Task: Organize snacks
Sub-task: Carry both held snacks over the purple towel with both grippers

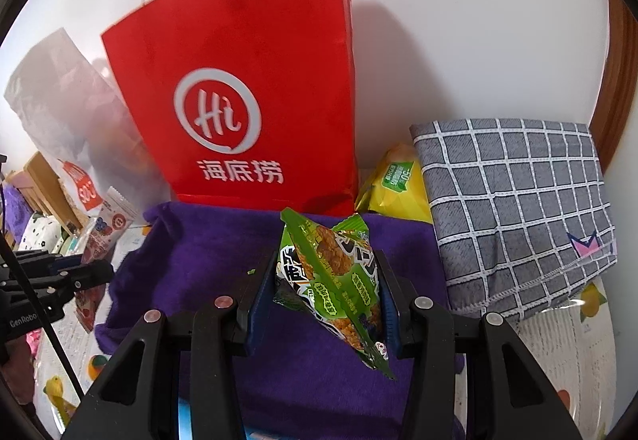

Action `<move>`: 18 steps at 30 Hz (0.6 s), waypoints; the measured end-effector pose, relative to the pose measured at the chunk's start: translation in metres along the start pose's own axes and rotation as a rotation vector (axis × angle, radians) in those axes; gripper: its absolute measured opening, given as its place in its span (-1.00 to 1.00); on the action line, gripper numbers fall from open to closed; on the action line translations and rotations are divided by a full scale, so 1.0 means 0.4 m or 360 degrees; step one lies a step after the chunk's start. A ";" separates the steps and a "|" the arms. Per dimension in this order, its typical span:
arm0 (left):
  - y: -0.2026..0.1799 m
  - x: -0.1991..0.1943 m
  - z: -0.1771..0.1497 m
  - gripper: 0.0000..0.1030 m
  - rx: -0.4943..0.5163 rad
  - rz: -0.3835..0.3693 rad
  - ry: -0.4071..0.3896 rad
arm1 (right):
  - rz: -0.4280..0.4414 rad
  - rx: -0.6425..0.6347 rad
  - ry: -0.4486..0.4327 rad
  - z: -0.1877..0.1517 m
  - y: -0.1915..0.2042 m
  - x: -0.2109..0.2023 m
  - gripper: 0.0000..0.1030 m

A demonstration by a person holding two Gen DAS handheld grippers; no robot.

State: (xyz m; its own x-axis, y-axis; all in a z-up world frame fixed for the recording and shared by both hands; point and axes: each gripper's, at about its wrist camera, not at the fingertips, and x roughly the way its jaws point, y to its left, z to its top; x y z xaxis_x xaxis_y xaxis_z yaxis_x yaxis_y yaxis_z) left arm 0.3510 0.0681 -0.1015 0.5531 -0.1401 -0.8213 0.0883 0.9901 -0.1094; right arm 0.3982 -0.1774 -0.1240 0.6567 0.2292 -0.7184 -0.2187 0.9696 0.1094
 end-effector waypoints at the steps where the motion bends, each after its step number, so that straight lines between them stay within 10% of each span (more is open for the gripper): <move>1: 0.004 0.009 0.003 -0.64 0.0000 0.0002 0.0006 | -0.0004 0.0000 0.0008 0.000 -0.004 0.010 -0.11; 18: 0.022 0.182 0.033 -0.64 0.0021 0.0005 0.0190 | -0.0006 0.0024 0.0256 -0.056 -0.038 0.176 -0.11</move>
State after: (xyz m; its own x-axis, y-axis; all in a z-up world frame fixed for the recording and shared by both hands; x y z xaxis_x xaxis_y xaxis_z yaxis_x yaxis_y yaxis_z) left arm 0.4032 0.0663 -0.1549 0.4507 -0.1335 -0.8826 0.0982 0.9902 -0.0996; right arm 0.4316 -0.1777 -0.1917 0.5330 0.2098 -0.8197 -0.2043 0.9720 0.1159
